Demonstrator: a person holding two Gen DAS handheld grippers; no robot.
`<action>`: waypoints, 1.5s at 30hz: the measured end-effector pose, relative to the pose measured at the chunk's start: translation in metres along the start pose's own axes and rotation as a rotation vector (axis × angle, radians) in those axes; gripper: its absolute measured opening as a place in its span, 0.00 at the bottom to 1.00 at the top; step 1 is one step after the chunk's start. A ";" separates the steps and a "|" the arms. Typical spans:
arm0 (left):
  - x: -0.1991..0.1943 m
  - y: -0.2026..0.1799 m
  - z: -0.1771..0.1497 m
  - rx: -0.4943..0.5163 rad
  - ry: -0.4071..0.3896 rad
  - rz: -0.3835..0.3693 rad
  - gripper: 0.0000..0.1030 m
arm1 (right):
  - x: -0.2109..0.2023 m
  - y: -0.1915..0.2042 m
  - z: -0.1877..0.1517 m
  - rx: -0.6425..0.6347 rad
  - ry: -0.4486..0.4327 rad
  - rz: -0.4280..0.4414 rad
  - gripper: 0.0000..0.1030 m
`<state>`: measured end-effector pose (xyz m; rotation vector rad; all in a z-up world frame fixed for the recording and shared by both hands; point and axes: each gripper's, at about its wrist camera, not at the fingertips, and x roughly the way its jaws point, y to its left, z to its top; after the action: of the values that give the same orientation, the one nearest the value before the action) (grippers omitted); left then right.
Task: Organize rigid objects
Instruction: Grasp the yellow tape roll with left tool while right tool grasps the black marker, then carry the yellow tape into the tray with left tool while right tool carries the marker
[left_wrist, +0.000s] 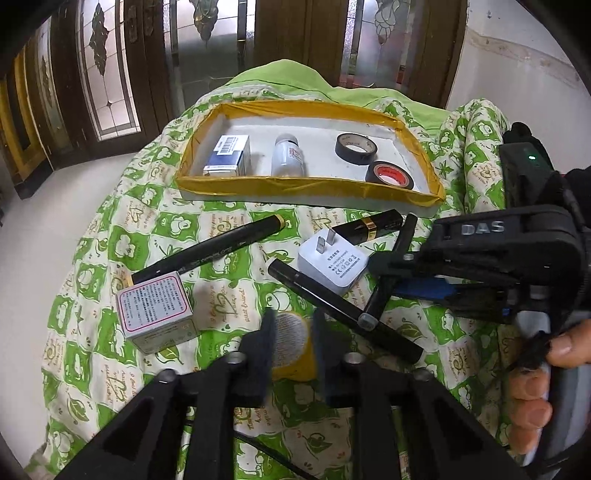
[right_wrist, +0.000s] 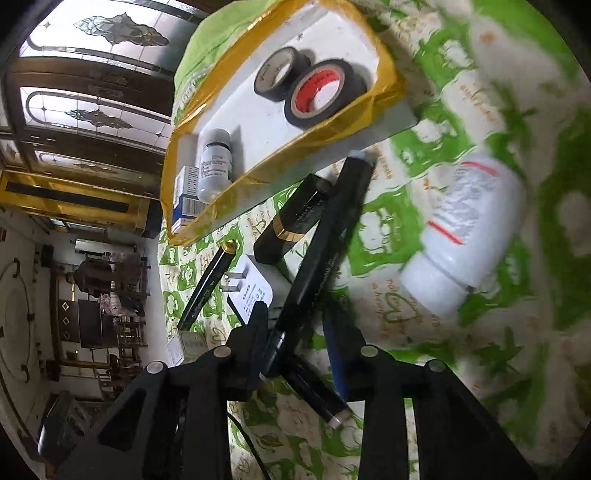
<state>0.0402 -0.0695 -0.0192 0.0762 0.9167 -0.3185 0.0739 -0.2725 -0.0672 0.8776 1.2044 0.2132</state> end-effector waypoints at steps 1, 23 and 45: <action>0.001 0.001 0.000 -0.004 0.007 0.005 0.48 | 0.005 0.002 0.001 -0.002 0.000 -0.006 0.30; 0.017 -0.027 -0.008 0.127 0.094 0.006 0.57 | -0.041 0.013 -0.009 -0.155 -0.084 -0.074 0.15; 0.019 -0.023 0.002 0.096 0.066 -0.018 0.33 | -0.035 0.029 -0.005 -0.254 -0.120 -0.132 0.14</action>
<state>0.0457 -0.0966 -0.0317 0.1675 0.9682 -0.3786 0.0646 -0.2706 -0.0224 0.5793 1.0914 0.1984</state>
